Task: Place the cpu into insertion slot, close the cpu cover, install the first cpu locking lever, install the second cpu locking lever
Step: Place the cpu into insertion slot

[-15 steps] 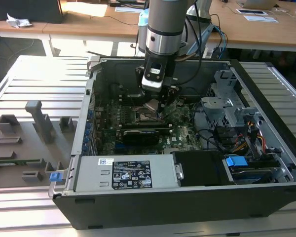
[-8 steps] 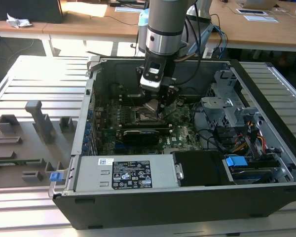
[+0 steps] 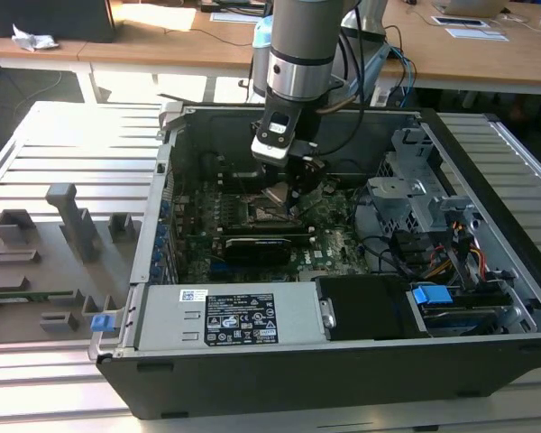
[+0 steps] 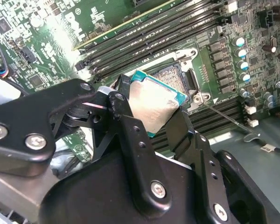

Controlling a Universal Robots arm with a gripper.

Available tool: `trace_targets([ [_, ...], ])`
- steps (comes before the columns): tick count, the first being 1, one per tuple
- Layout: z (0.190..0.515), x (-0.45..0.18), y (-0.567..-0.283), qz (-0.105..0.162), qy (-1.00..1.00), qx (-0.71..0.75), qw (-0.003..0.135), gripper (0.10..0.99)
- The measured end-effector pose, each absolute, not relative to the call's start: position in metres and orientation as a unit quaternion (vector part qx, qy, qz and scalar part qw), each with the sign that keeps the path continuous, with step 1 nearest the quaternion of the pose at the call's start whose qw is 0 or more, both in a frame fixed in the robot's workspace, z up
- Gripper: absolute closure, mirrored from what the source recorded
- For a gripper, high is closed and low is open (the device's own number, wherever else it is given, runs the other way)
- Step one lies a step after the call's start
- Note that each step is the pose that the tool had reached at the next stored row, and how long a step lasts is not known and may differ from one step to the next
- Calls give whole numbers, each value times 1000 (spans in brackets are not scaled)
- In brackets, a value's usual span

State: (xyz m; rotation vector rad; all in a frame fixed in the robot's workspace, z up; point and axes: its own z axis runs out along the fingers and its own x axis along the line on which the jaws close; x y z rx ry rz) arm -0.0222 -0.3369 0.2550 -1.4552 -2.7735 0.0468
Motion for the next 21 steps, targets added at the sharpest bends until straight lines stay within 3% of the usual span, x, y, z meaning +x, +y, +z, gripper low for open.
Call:
trace_targets([
  [21, 254, -20, -337, 26, -838, -545, 0, 541],
])
